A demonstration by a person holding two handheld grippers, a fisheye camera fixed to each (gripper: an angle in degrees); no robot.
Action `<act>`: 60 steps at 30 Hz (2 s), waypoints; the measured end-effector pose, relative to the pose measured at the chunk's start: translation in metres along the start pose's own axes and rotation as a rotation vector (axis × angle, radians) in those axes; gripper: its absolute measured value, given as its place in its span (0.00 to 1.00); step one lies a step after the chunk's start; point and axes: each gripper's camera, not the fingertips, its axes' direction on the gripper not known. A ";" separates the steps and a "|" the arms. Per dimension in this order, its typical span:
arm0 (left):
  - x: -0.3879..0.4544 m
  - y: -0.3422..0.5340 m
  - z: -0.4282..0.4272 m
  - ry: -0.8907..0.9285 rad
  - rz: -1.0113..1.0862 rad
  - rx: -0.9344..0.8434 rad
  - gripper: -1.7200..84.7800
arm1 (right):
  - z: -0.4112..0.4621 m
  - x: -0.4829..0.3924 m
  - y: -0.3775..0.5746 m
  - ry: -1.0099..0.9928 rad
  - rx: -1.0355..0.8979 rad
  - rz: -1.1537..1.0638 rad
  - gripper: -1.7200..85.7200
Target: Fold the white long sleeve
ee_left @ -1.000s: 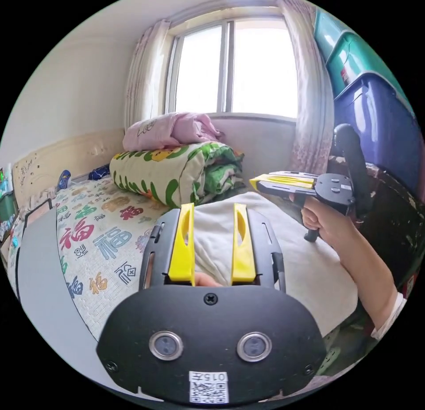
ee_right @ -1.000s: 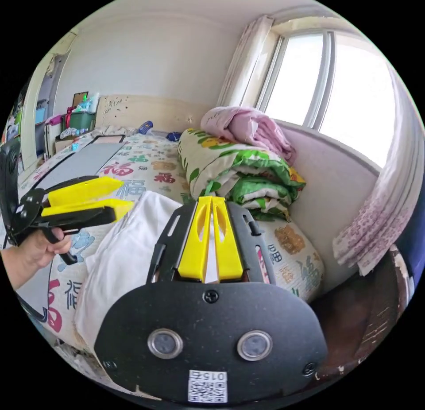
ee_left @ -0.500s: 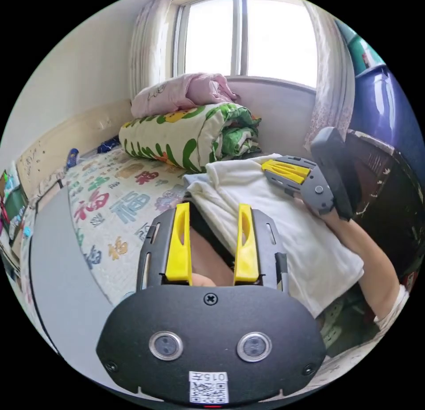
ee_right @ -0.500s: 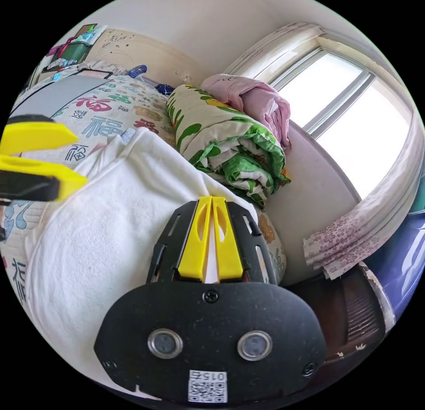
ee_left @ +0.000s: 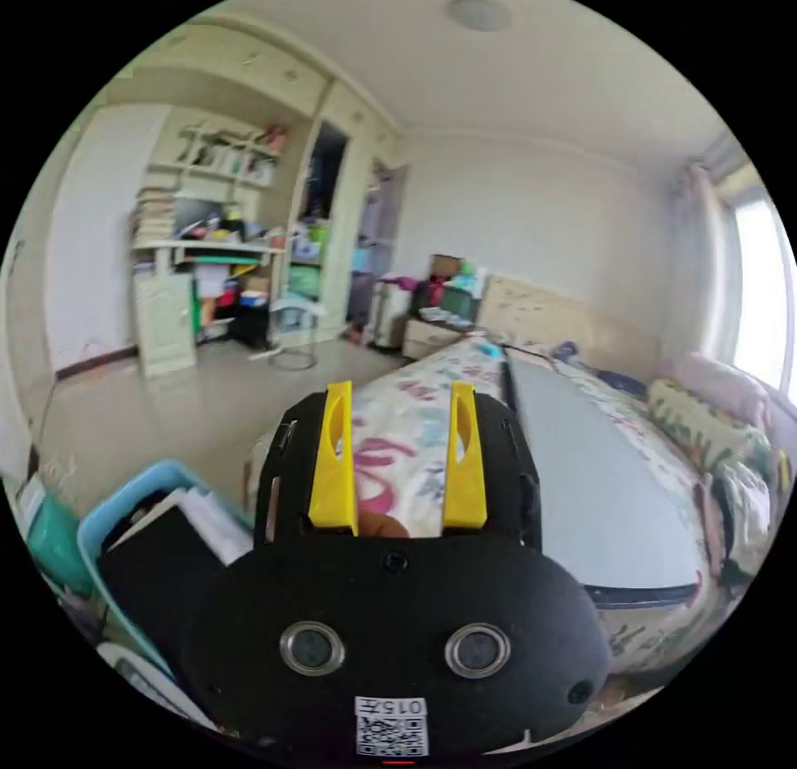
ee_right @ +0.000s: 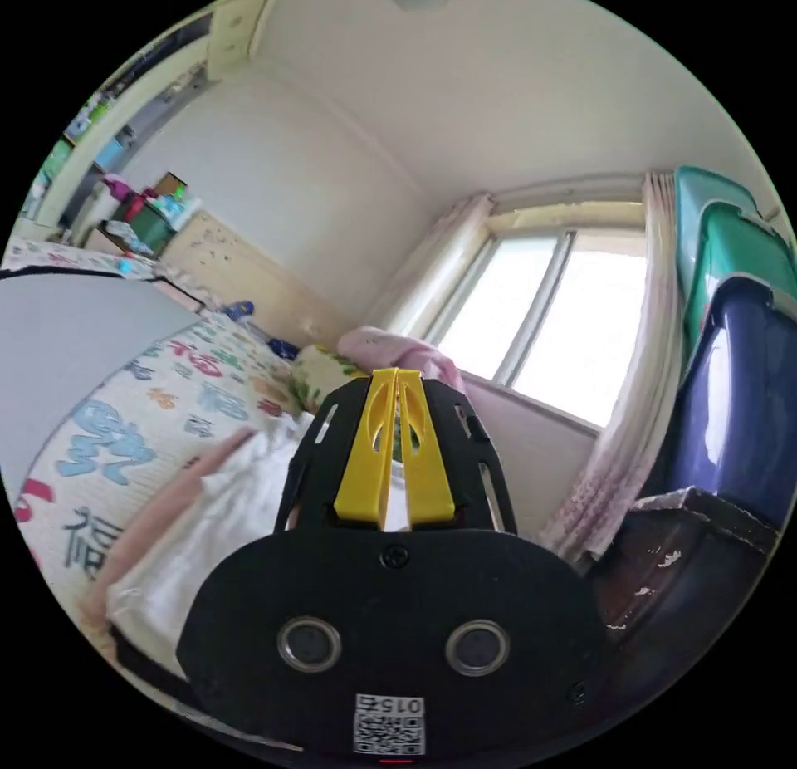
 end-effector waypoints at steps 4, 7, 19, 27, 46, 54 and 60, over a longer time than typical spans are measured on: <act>-0.228 0.130 -0.097 -0.316 -0.363 -0.132 0.20 | -0.062 -0.046 0.002 -0.274 0.050 -0.048 0.01; -0.338 0.231 -0.165 -0.514 -0.527 -0.266 0.20 | -0.083 -0.079 0.011 -0.497 0.014 0.009 0.01; -0.402 0.337 -0.174 -0.565 -0.671 -0.413 0.18 | -0.098 -0.119 0.007 -0.699 -0.033 0.083 0.01; -0.341 0.391 -0.176 -0.797 -0.508 -0.446 0.07 | -0.095 -0.085 0.025 -0.686 -0.029 0.063 0.01; 0.025 0.270 -0.315 0.423 -0.084 0.343 0.02 | -0.022 -0.029 0.029 -1.234 0.124 0.306 0.05; 0.447 0.275 -0.122 1.128 0.391 -0.097 0.02 | 0.046 -0.059 0.113 -1.651 -0.262 0.723 0.10; 0.614 0.353 -0.093 1.078 0.769 -0.248 0.02 | 0.062 -0.062 0.187 -1.621 -0.479 1.008 0.13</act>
